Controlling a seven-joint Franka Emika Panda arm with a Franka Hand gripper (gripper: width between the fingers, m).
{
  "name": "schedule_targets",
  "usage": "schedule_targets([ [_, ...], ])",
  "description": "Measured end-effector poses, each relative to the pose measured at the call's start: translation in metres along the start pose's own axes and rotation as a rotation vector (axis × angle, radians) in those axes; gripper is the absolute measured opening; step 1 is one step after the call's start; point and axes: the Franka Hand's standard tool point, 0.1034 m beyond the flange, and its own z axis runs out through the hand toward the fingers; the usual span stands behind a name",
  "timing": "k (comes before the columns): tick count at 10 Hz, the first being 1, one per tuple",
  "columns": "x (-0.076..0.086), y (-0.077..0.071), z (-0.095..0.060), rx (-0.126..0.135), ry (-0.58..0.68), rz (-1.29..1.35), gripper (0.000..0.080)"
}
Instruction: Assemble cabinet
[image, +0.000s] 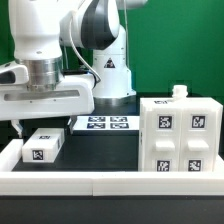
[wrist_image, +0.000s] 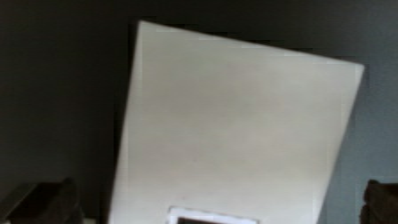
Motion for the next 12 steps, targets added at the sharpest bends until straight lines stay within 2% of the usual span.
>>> schedule_targets([
  [2,-0.001,-0.003,0.009,-0.008,0.005,-0.01,0.0797],
  [5,0.0,0.002,0.012,-0.032,0.039,-0.031,0.0797],
  [7,0.004,-0.003,0.009,-0.035,0.046,-0.042,0.0555],
  [9,0.007,-0.007,0.007,-0.036,0.047,-0.053,0.056],
  [11,0.013,-0.022,-0.007,-0.04,0.066,-0.076,0.056],
  [12,0.018,-0.036,-0.024,-0.037,0.077,-0.082,0.056],
])
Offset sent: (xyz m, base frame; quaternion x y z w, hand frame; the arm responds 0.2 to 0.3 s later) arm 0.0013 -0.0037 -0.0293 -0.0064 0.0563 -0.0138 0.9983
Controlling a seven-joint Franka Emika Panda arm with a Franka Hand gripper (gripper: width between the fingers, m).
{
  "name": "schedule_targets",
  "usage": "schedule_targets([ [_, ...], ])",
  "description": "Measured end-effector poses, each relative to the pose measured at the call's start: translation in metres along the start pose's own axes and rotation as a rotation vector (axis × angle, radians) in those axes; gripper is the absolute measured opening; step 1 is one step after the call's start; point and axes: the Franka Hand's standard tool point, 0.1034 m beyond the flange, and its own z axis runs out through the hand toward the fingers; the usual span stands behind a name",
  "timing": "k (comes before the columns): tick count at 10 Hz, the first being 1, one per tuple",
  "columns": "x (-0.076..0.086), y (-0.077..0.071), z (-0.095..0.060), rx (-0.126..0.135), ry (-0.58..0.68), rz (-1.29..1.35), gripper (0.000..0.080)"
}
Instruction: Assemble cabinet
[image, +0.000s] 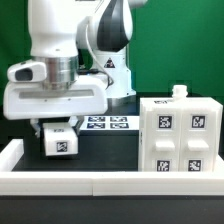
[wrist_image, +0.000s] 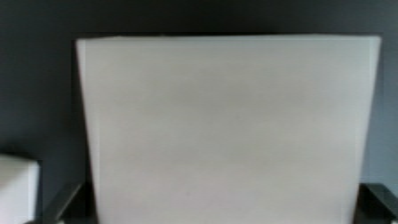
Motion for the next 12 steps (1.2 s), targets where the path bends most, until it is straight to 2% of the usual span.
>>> schedule_targets([
  [4,0.034,-0.054,-0.08,0.042,0.001,0.015,0.056],
  [5,0.046,-0.069,-0.1,0.048,-0.002,0.035,0.056],
  [6,0.062,-0.084,-0.116,0.038,0.013,0.039,0.056],
  [8,0.091,-0.114,-0.137,0.024,0.019,0.076,0.056],
  [9,0.106,-0.125,-0.142,0.021,0.022,0.083,0.056],
  [10,0.112,-0.127,-0.137,0.019,0.02,0.073,0.056],
  [12,0.11,-0.126,-0.137,0.019,0.017,0.075,0.056],
])
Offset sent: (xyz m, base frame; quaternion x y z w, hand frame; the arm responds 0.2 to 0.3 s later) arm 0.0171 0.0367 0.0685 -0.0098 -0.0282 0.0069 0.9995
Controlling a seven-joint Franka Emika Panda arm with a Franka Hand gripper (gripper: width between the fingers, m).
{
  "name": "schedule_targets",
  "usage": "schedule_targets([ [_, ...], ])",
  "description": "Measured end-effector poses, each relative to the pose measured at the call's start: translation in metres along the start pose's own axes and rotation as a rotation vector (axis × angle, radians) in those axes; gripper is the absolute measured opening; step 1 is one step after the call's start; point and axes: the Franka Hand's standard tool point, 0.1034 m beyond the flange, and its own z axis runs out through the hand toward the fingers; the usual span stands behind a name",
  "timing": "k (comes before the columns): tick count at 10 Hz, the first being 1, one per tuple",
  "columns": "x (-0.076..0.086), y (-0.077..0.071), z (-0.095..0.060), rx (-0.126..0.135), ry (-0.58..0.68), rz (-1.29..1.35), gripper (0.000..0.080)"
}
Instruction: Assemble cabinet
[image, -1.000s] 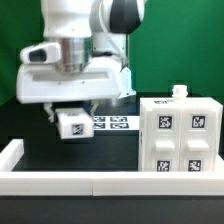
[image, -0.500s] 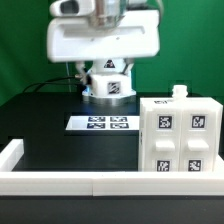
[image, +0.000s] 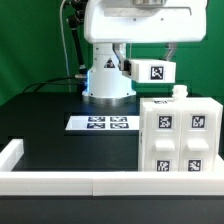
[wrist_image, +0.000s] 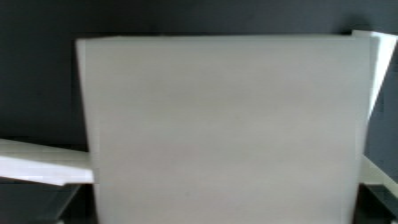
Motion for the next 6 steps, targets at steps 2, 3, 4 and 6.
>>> schedule_targets([
  [2,-0.001,0.0,0.002,0.0,-0.004,-0.02,0.056],
  [3,-0.002,-0.001,0.004,0.001,-0.008,-0.036,0.056],
  [4,0.003,-0.01,0.001,0.002,0.0,-0.04,0.056],
  [6,0.013,-0.024,0.003,0.002,0.005,-0.071,0.056],
])
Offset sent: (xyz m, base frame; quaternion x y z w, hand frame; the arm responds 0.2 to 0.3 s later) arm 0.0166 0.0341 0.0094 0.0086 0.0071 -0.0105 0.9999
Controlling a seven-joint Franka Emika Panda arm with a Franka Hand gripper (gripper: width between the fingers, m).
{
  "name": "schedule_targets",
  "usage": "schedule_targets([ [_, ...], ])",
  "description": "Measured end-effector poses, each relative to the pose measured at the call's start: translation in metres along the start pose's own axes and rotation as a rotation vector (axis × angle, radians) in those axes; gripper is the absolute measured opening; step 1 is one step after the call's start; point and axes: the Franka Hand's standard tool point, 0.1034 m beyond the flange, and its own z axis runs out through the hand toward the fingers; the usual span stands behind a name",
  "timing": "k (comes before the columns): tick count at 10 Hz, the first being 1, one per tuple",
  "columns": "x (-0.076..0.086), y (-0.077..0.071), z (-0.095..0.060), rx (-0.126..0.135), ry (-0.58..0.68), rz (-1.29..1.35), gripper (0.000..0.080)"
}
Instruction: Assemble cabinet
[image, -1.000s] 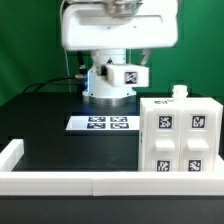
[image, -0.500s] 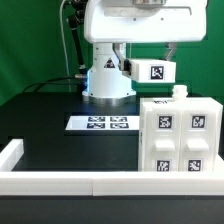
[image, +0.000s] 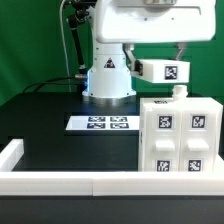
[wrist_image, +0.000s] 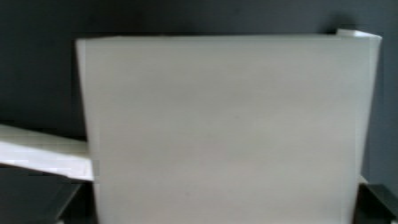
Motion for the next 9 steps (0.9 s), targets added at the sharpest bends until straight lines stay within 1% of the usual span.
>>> schedule_targets([
  [3,0.012,-0.007,0.005,0.001,0.003,-0.014,0.056],
  [5,0.021,-0.01,0.004,0.001,0.01,-0.022,0.056],
  [7,0.027,-0.011,0.004,-0.002,0.005,-0.032,0.056],
  [8,0.027,-0.012,0.004,-0.008,0.004,-0.042,0.056],
  [9,0.027,-0.011,0.004,-0.008,0.005,-0.042,0.056],
])
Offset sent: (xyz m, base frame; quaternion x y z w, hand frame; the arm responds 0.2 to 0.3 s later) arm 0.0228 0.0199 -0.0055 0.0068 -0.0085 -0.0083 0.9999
